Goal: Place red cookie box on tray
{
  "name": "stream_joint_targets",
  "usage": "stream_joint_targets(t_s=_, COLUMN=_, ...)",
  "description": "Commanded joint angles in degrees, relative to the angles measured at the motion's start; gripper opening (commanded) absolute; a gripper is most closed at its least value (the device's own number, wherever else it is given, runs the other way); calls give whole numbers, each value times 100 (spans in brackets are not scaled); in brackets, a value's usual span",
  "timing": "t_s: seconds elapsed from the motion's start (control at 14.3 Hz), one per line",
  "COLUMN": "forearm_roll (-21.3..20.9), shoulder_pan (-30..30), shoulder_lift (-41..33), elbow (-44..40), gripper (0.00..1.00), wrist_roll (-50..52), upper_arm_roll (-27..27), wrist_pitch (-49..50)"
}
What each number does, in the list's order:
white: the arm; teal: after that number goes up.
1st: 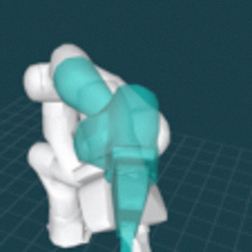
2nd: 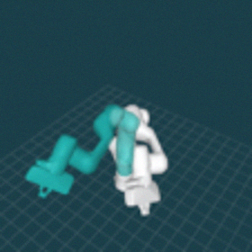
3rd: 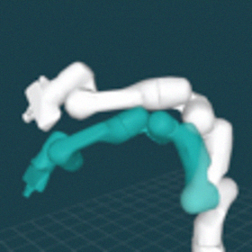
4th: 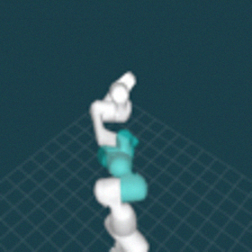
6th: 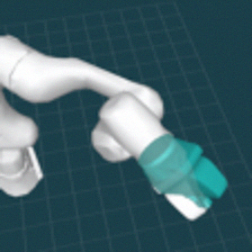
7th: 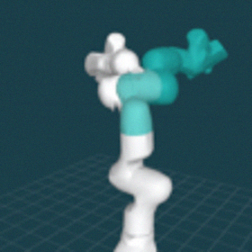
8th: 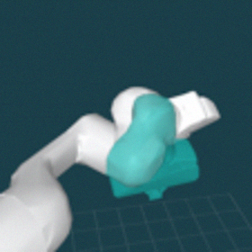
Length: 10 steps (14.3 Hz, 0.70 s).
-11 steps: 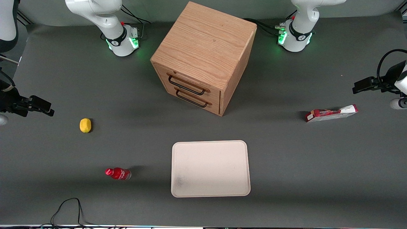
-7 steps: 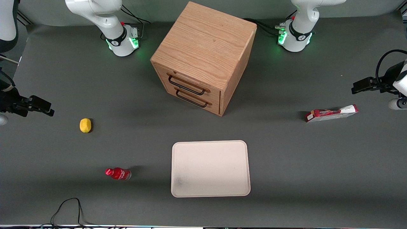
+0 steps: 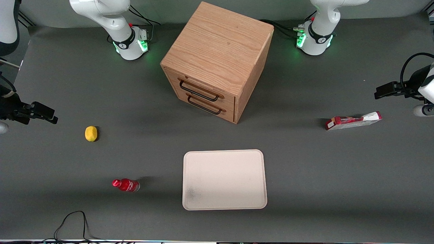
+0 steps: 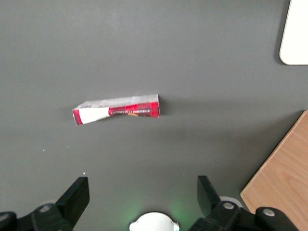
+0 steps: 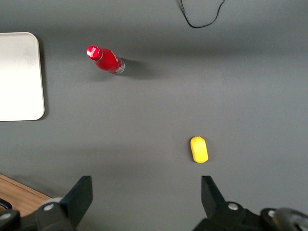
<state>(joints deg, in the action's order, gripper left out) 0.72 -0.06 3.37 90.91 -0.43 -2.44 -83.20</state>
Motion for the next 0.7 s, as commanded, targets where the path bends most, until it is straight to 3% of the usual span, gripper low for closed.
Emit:
stream_joint_targets(t_s=0.0, forearm_roll=-11, shoulder_pan=-12, shoulder_lift=76, elbow=-205, gripper=100, wrist_roll=-106, upper_arm_roll=-20, wrist_pitch=190)
stream_joint_targets(t_s=0.28, forearm_roll=-46, shoulder_pan=-12, shoulder_lift=84, elbow=-240, gripper=100, wrist_roll=-298, upper_arm_roll=-20, wrist_pitch=242)
stream_joint_targets(t_s=0.49, forearm_roll=-300, shoulder_pan=-12, shoulder_lift=189, elbow=-520, gripper=100, wrist_roll=-1298, upper_arm_roll=-29, wrist_pitch=514)
stream_joint_targets(t_s=0.63, forearm_roll=-389, shoulder_pan=-47, shoulder_lift=269, elbow=-609, gripper=100, wrist_roll=-2595, upper_arm_roll=-29, wrist_pitch=471)
